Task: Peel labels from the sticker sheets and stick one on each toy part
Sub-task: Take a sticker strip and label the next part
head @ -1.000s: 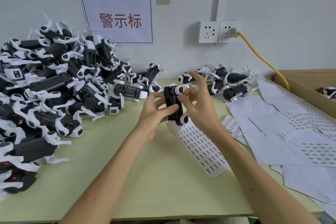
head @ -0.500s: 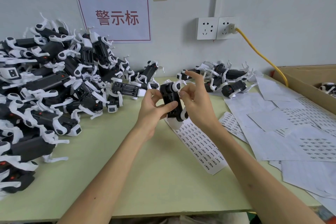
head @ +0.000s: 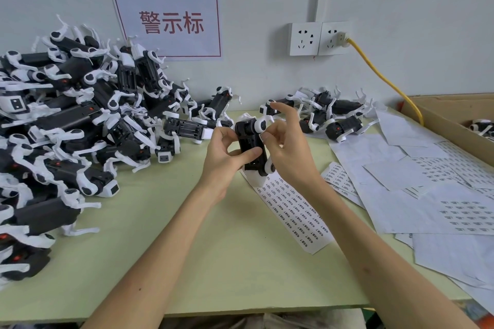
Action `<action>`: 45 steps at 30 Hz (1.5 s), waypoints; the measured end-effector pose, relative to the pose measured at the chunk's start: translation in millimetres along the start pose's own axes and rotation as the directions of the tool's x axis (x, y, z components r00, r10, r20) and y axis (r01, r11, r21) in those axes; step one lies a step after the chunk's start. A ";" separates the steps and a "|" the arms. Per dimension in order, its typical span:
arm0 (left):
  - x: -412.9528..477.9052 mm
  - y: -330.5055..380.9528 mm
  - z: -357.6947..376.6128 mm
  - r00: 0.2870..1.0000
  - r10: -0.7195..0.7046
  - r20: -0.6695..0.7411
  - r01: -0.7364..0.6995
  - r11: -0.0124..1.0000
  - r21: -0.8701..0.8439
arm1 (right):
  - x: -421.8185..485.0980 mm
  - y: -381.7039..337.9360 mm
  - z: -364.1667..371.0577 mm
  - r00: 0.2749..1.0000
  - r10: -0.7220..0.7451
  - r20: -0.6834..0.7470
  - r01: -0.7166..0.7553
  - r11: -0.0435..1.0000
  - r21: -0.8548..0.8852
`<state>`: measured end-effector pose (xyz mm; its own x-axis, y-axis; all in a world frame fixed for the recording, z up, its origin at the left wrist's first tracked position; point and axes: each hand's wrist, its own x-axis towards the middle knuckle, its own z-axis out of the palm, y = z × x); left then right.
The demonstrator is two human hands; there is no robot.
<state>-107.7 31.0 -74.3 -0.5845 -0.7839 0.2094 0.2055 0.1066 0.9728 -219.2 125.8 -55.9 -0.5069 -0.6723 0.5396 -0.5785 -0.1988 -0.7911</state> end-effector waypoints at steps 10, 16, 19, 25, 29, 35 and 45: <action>2.1 -3.9 0.0 0.999 0.037 0.001 -0.037 0.999 0.012 | -2.8 -4.0 0.6 1.000 0.016 -0.014 -0.017 1.000 -0.010; 4.0 -7.1 -0.9 0.998 0.055 -0.008 -0.055 0.998 0.028 | -2.2 -2.0 1.5 1.000 -0.002 -0.029 0.001 0.999 -0.035; 4.5 -7.7 -1.1 0.998 0.064 -0.012 -0.064 0.997 0.036 | -2.1 -1.2 2.0 1.000 -0.011 -0.029 0.009 0.999 -0.046; 5.7 -8.8 -0.9 0.997 0.071 -0.015 -0.071 0.996 0.049 | -1.9 -1.3 2.3 0.999 -0.006 -0.033 0.004 0.999 -0.047; 4.6 -7.6 -0.7 0.997 0.078 -0.015 -0.077 0.996 0.043 | -2.2 -1.3 2.6 0.999 -0.004 -0.036 0.002 0.999 -0.051; 3.5 -7.5 -0.8 0.995 0.096 -0.002 -0.096 0.995 0.042 | -2.7 -3.2 1.7 0.999 -0.001 -0.033 0.000 0.999 -0.032; 7.4 -12.5 -3.8 0.994 0.113 -0.003 -0.112 0.991 0.067 | -1.7 -4.1 -0.1 0.999 0.023 -0.022 -0.023 1.000 0.005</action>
<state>-111.6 21.5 -85.3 -0.5555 -0.7685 0.3176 0.2170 0.2347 0.9475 -216.0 127.8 -53.6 -0.5340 -0.6611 0.5271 -0.5631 -0.1870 -0.8050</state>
